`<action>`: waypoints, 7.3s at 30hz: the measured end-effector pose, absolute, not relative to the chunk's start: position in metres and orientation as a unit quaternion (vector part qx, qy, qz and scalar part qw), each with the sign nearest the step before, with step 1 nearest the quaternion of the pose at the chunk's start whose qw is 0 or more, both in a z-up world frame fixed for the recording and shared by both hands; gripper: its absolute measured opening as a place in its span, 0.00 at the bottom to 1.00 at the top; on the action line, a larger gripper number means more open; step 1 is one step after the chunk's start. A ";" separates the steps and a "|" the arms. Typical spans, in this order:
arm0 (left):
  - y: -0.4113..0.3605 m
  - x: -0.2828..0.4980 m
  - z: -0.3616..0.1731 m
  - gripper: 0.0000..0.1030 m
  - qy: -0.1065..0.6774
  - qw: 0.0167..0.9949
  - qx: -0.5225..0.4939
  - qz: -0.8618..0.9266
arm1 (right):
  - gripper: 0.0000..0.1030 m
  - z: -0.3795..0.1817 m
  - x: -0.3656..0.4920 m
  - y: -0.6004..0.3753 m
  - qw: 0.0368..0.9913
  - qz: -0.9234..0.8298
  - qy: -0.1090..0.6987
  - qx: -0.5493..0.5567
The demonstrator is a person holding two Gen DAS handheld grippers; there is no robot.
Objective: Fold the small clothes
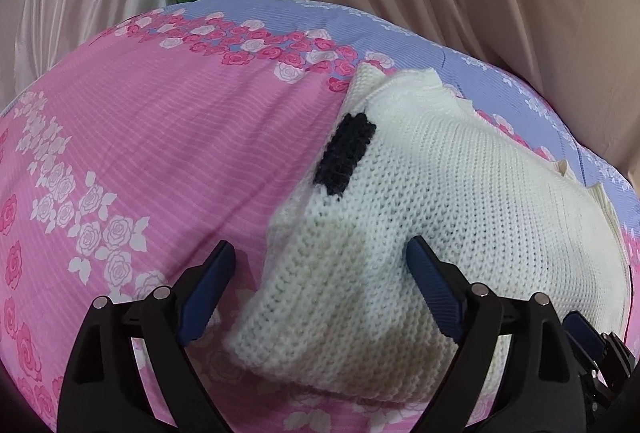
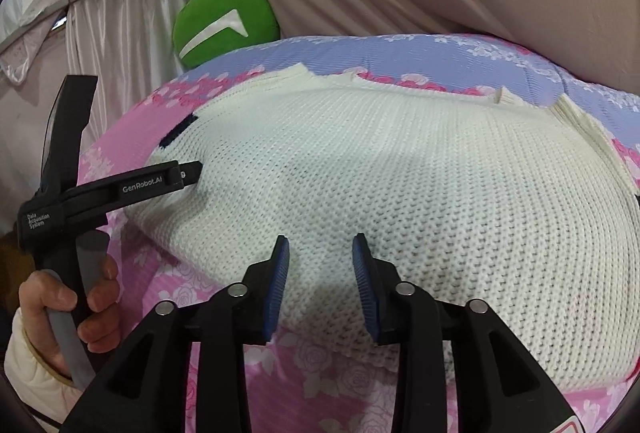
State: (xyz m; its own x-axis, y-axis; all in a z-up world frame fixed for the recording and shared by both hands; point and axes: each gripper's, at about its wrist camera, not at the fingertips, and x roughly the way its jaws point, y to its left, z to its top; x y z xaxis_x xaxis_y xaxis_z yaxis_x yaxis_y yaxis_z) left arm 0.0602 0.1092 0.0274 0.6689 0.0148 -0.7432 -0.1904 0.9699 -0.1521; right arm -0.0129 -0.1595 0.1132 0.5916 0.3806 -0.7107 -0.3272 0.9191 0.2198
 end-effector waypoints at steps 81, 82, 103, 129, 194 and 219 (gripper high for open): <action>-0.079 0.024 0.107 0.71 0.369 0.914 0.001 -0.168 | 0.66 0.164 -0.025 -0.363 0.920 0.060 0.347 0.175; -0.082 0.029 0.102 0.71 0.378 0.911 -0.004 -0.163 | 0.64 0.158 -0.019 -0.361 0.916 0.066 0.356 0.172; -0.076 0.004 0.093 0.76 0.374 0.918 0.001 -0.134 | 0.16 0.181 -0.086 -0.347 0.934 0.076 0.319 0.140; -0.089 -0.006 0.126 0.78 0.337 0.931 0.025 -0.138 | 0.23 0.197 -0.097 -0.339 0.937 0.076 0.328 0.095; -0.081 0.106 0.040 0.96 0.481 0.842 -0.125 -0.210 | 0.83 0.107 -0.016 -0.388 0.864 0.101 0.426 0.248; -0.052 0.059 0.257 0.51 0.230 0.918 -0.051 -0.320 | 0.48 0.315 -0.029 -0.311 0.960 0.157 0.182 0.145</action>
State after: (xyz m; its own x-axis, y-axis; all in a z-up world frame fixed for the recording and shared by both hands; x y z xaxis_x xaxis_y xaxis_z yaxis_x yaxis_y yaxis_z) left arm 0.0591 -0.0518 0.2573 0.6891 -0.6105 -0.3906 0.5638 0.7902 -0.2404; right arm -0.0288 -0.3109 0.3147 0.8848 0.3534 -0.3039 -0.2479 0.9089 0.3352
